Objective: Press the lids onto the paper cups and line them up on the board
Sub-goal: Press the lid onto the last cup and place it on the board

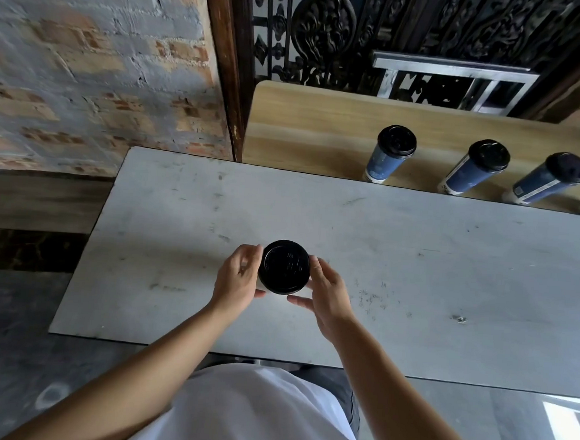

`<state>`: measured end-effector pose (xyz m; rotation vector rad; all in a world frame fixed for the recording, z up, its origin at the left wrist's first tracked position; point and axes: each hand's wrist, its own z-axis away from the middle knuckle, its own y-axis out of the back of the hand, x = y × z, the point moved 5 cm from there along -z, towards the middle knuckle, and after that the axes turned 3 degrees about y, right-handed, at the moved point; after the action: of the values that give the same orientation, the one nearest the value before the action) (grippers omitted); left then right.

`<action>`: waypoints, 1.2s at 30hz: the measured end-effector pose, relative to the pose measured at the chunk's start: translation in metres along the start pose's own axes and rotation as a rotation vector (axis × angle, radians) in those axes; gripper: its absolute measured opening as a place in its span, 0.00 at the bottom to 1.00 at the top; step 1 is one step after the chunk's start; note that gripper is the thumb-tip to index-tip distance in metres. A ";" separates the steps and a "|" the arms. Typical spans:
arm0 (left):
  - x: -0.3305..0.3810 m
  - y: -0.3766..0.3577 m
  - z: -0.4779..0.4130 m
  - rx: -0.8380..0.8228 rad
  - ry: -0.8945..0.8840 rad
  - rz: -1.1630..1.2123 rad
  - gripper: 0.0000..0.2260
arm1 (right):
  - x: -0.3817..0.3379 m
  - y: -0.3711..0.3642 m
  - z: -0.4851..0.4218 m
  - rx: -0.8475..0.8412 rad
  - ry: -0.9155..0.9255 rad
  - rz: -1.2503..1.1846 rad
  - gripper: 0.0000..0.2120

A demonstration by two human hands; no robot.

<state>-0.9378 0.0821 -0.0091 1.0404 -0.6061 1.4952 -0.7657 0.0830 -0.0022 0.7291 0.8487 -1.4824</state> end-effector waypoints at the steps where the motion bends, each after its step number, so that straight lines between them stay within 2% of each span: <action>1: 0.003 0.001 -0.001 -0.004 -0.023 -0.009 0.08 | -0.001 0.000 -0.001 0.003 0.010 0.024 0.15; 6: 0.013 0.003 -0.009 -0.021 -0.055 -0.020 0.06 | -0.006 -0.004 -0.007 0.018 0.012 0.084 0.13; 21: 0.025 -0.003 -0.005 -0.194 -0.187 -0.100 0.16 | -0.013 -0.003 -0.014 0.033 0.019 0.157 0.15; 24: 0.025 -0.001 -0.011 -0.166 -0.160 -0.094 0.16 | -0.012 -0.006 -0.014 -0.039 -0.053 0.018 0.17; 26: 0.019 0.002 -0.015 -0.143 -0.098 -0.021 0.15 | -0.005 -0.006 -0.010 -0.124 -0.107 -0.101 0.21; 28: 0.020 0.005 -0.017 -0.098 -0.113 -0.001 0.14 | -0.002 -0.005 -0.006 -0.228 -0.114 -0.155 0.27; 29: 0.021 0.005 -0.017 -0.072 -0.109 0.003 0.13 | -0.004 -0.004 -0.005 -0.289 -0.092 -0.113 0.28; 31: 0.027 0.002 -0.019 -0.041 -0.031 0.057 0.12 | -0.012 -0.001 -0.005 -0.363 0.007 0.134 0.32; 34: 0.034 -0.015 -0.028 -0.077 0.188 0.142 0.12 | -0.033 0.011 -0.014 -0.271 0.079 0.553 0.46; 36: 0.042 -0.030 -0.029 -0.161 0.370 0.280 0.11 | -0.053 0.020 -0.018 -0.246 0.111 0.697 0.52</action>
<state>-0.9149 0.1336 0.0084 0.5494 -0.6114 1.7956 -0.7416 0.1267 0.0307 0.8170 0.7371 -0.7104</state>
